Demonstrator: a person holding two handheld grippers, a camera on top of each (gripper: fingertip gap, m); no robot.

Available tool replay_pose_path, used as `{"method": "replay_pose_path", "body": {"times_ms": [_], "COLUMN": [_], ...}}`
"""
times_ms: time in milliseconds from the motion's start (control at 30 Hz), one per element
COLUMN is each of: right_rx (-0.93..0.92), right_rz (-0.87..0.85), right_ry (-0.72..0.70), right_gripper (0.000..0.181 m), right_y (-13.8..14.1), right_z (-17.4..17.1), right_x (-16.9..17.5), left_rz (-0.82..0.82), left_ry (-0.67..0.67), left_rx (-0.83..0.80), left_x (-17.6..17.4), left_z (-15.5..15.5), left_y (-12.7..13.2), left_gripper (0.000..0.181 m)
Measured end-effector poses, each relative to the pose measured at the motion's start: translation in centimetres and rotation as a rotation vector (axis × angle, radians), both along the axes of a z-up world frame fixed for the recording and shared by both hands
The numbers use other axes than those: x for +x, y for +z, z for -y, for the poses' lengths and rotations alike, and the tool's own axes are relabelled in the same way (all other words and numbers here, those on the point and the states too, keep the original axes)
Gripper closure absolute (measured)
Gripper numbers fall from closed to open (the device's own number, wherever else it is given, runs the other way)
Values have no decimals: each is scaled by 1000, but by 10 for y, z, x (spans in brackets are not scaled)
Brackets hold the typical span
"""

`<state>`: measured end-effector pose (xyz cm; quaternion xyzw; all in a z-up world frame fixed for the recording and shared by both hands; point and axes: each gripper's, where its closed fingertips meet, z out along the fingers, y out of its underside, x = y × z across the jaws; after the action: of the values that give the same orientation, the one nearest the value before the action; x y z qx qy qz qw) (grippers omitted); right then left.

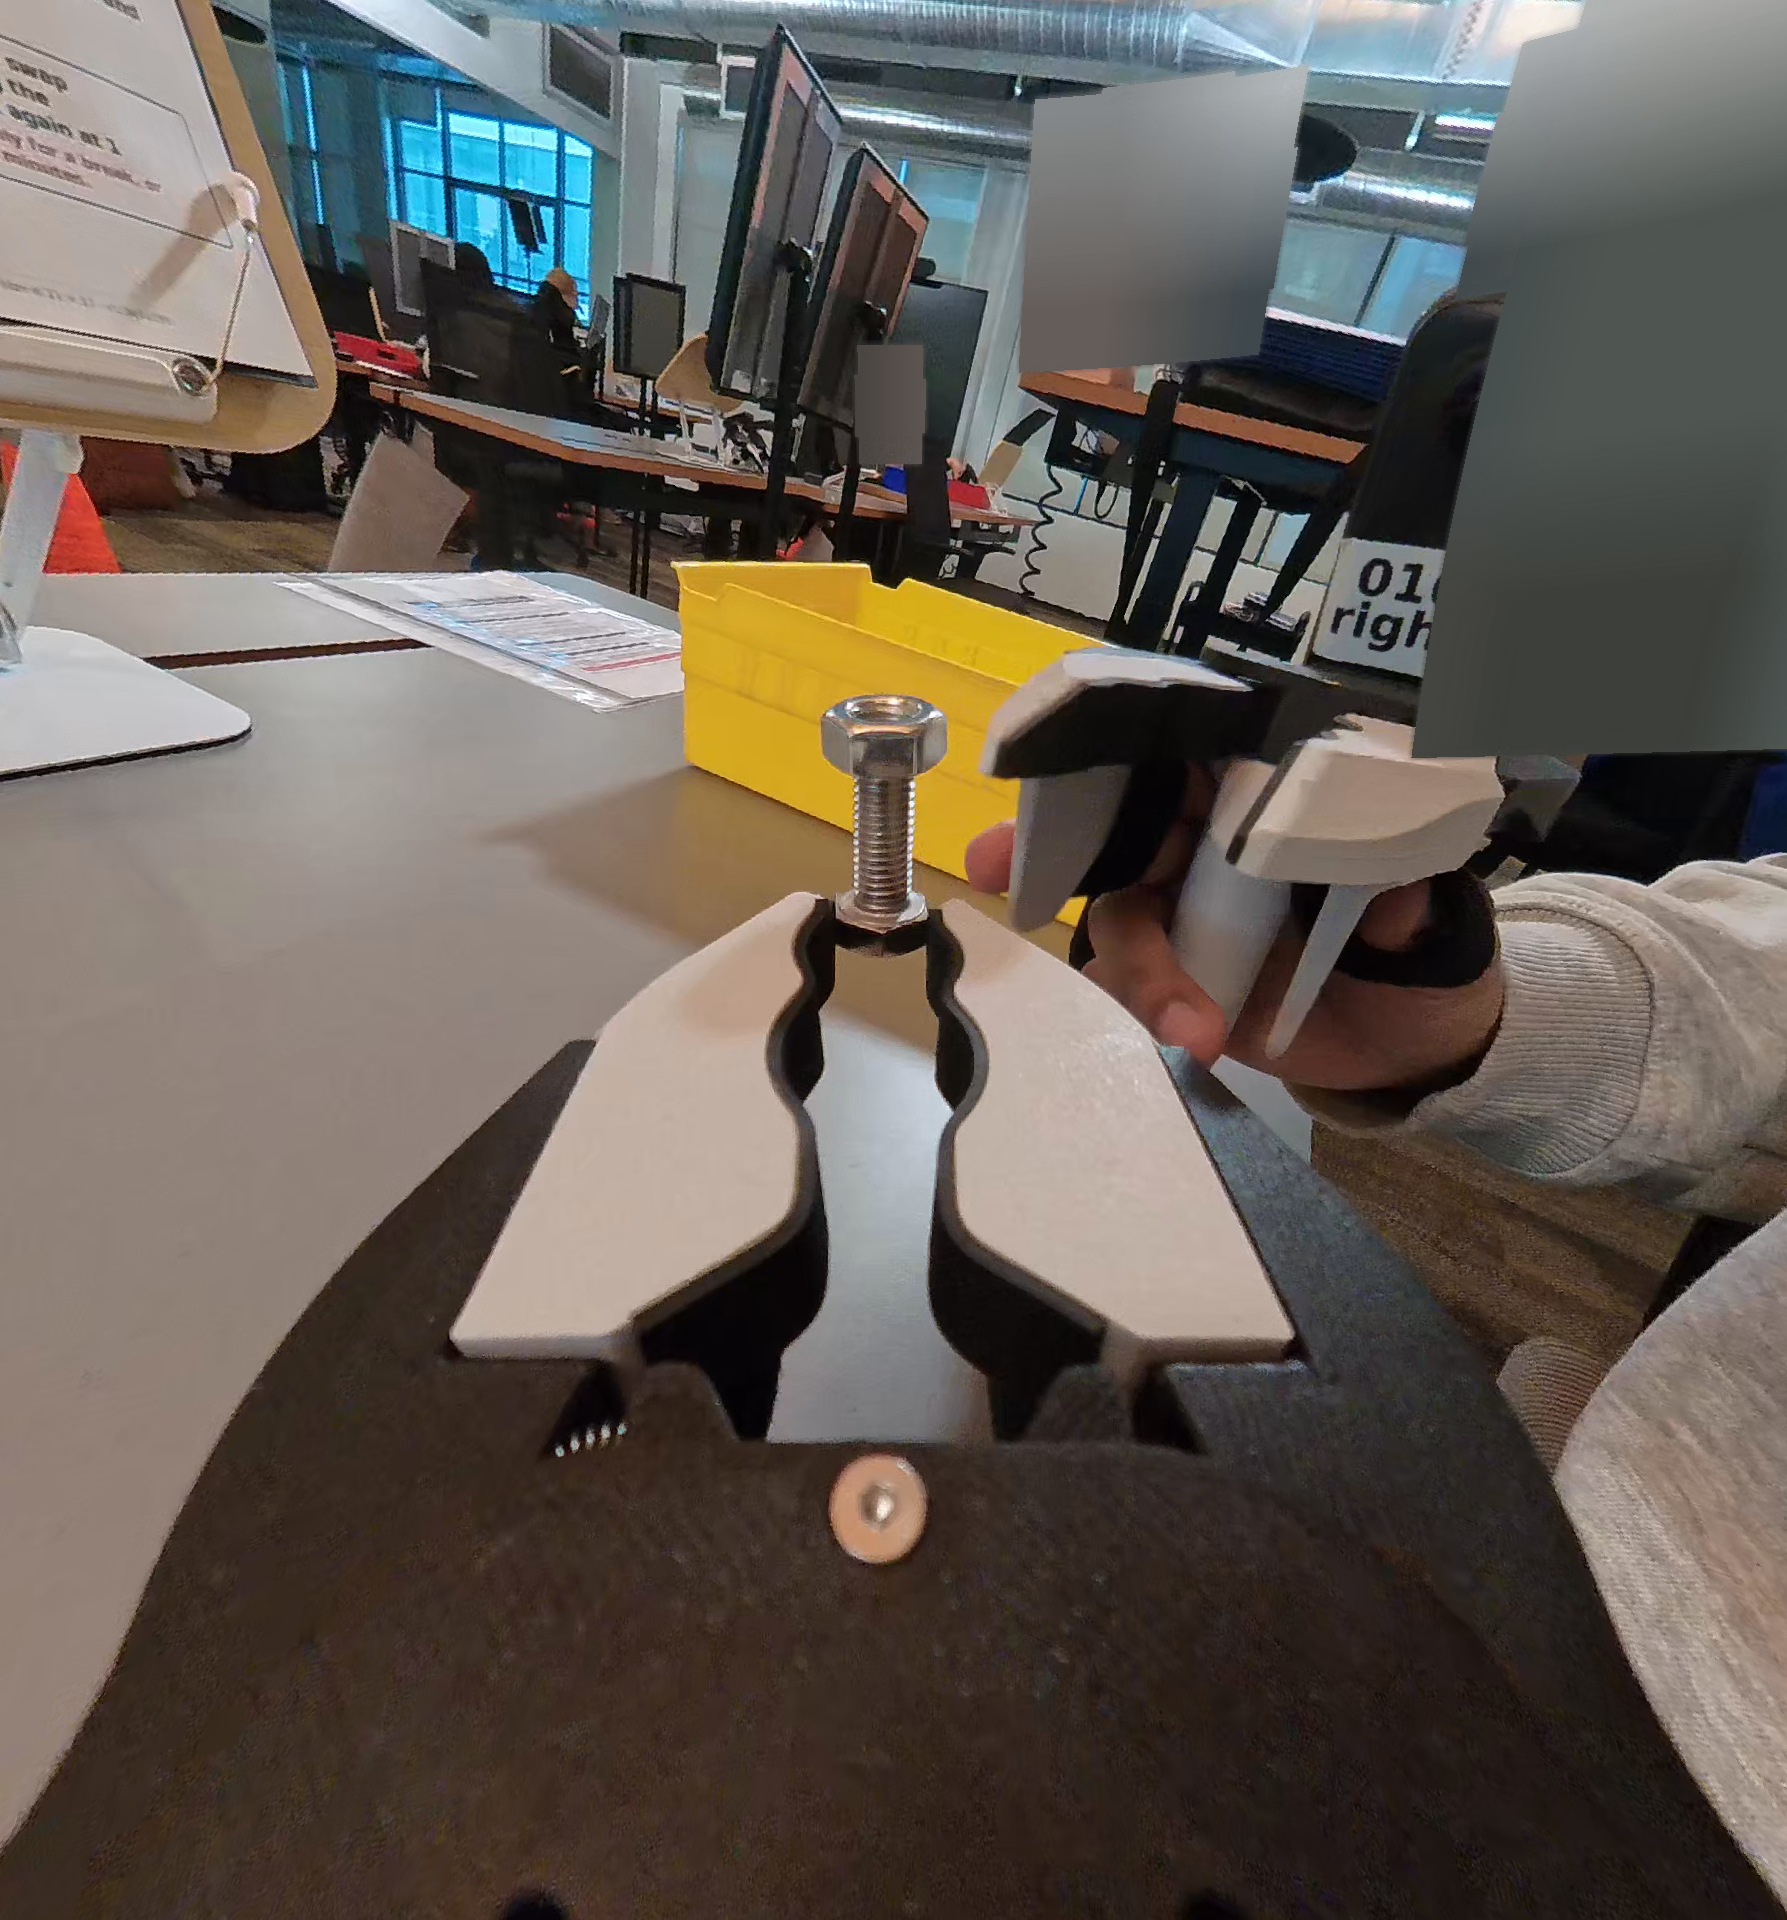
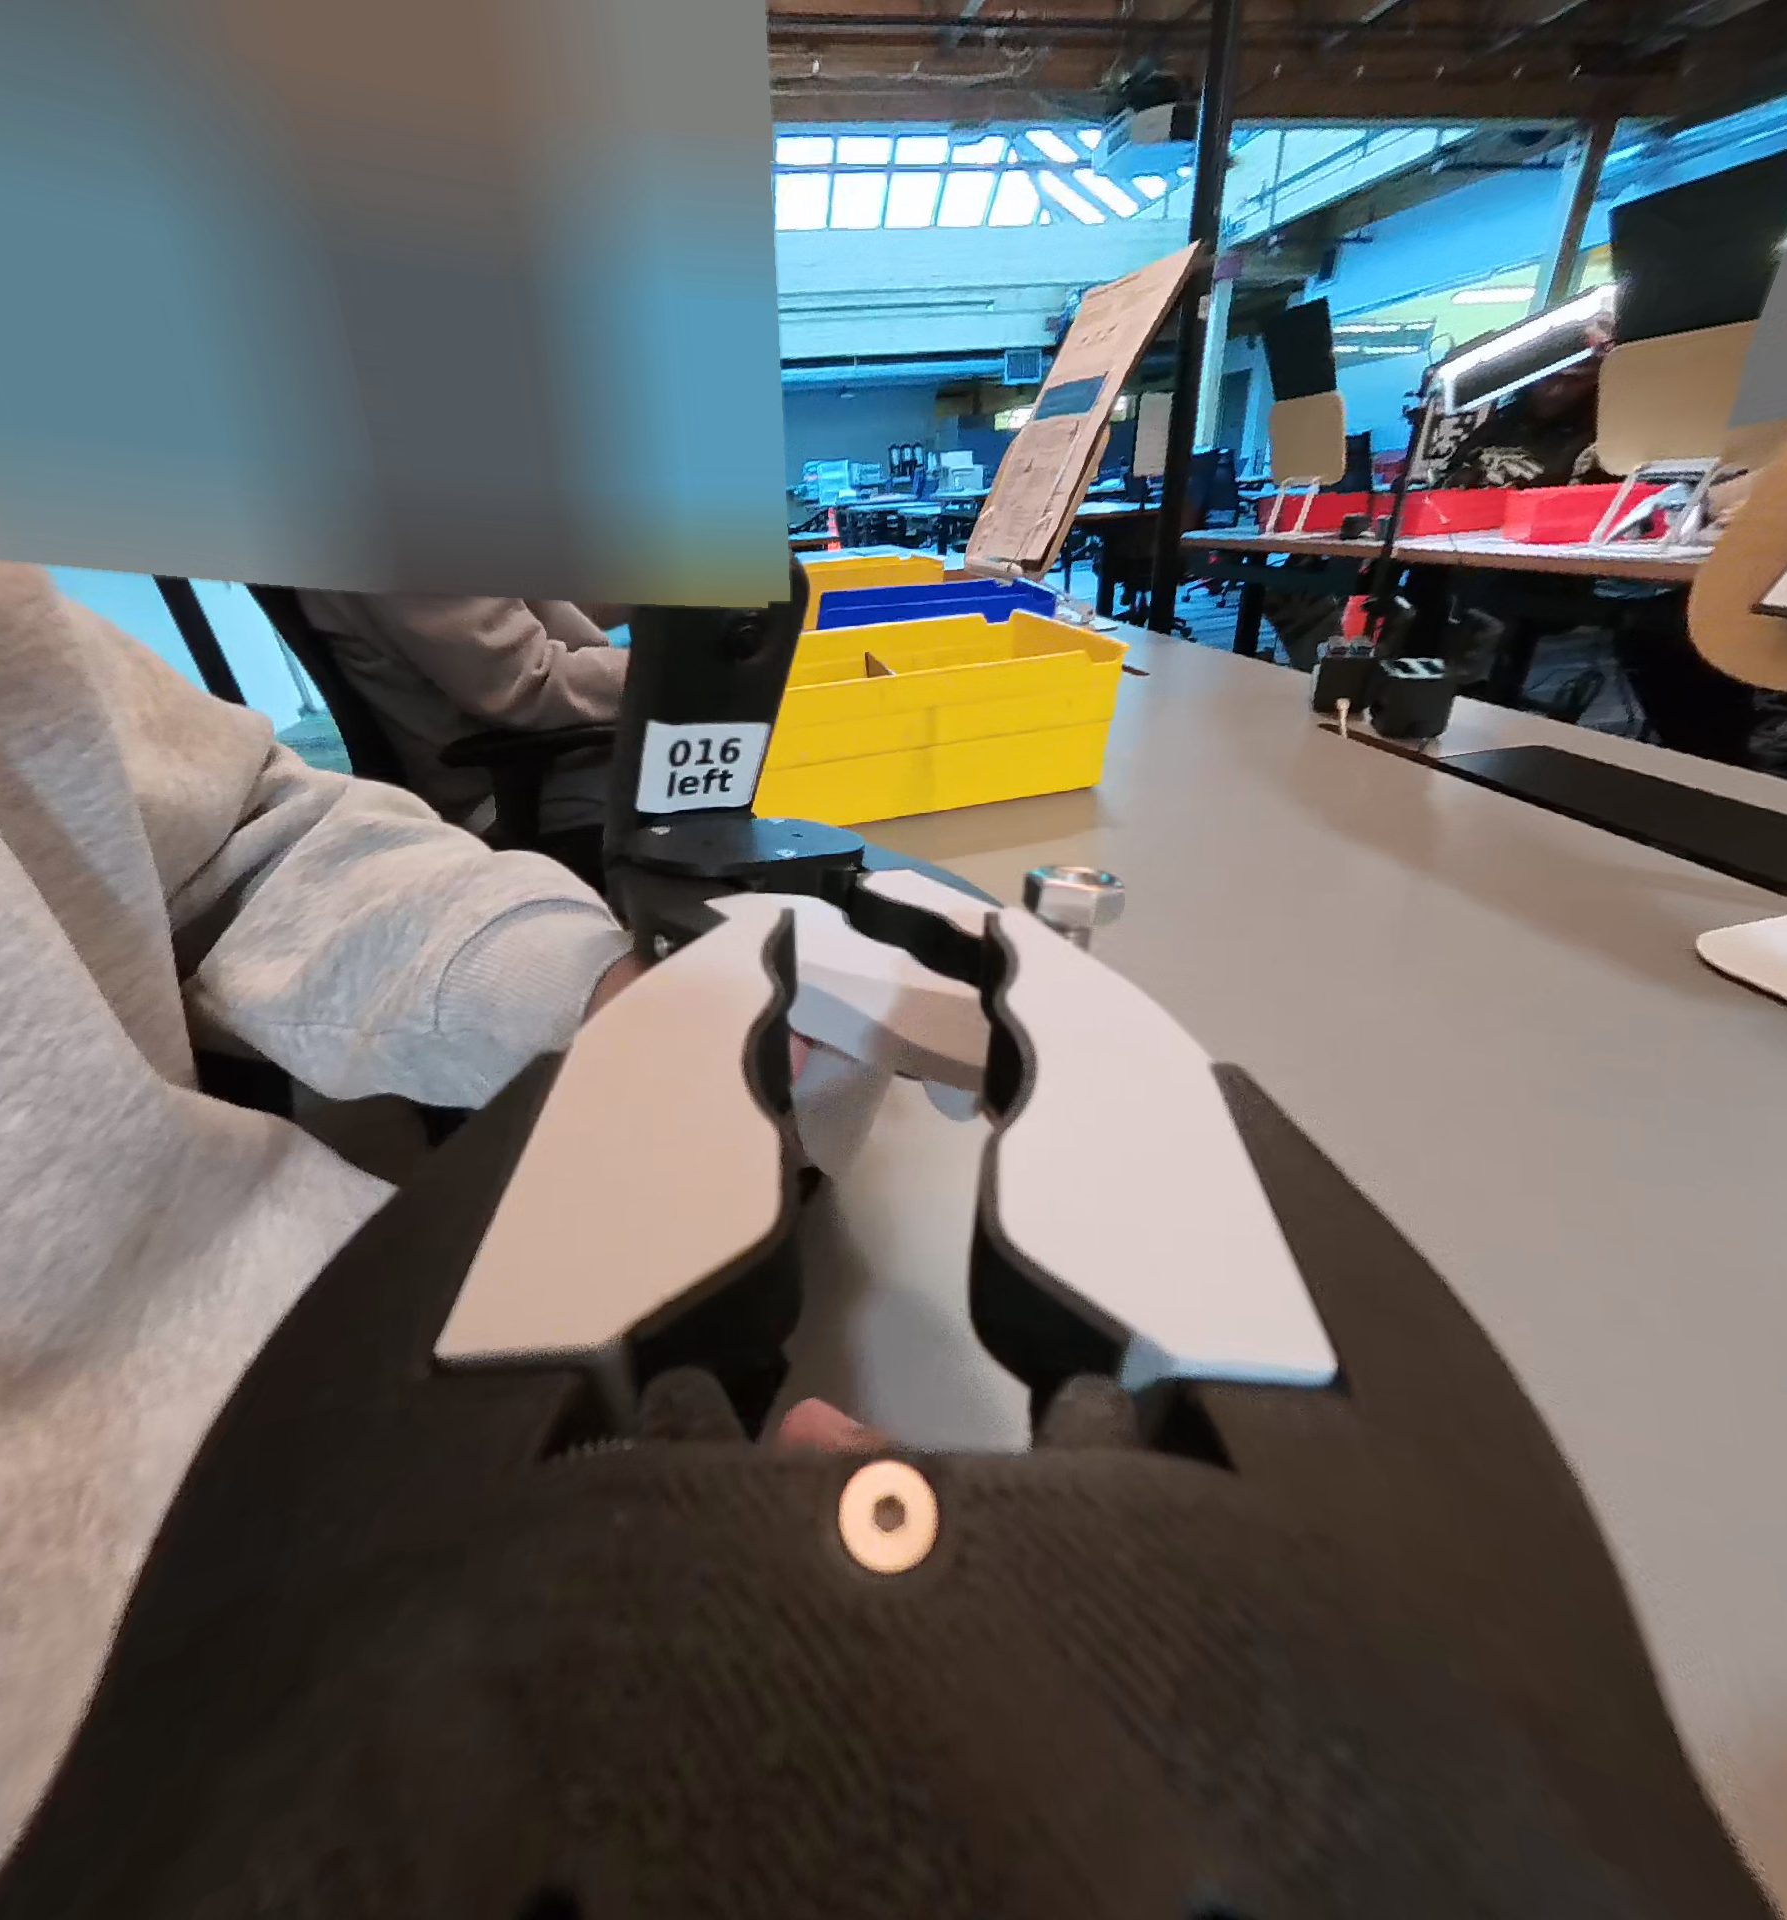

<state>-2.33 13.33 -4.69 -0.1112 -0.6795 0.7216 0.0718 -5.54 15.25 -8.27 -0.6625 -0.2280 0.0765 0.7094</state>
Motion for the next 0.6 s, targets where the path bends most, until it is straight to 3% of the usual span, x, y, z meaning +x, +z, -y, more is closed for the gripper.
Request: {"method": "replay_pose_path", "body": {"times_ms": [100,300,367,433,467,533,600], "right_rx": [-10,-40,-22,13,27,28,2], "right_rz": [-27,-12,1,13,19,2,-35], "right_ry": [-40,-69,-22,28,30,6,-43], "right_gripper": [143,113,123,151,155,153,137], "right_y": [3,2,0,-3,-4,-5,0], "right_z": [-3,-2,1,3,3,3,0], "right_x": [-4,-11,-4,4,4,1,-5], "left_rz": [-5,-5,-1,-1,-2,-6,-6], "left_ry": [-2,-1,0,1,0,-1,-1], "left_rx": [-4,-5,-2,-1,-3,-5,-5], "left_x": [1,1,0,0,0,1,1], "left_z": [-1,-1,0,0,0,-1,-1], "left_y": [0,0,0,0,0,0,0], "left_gripper": [164,164,164,164,164,164,164]}}
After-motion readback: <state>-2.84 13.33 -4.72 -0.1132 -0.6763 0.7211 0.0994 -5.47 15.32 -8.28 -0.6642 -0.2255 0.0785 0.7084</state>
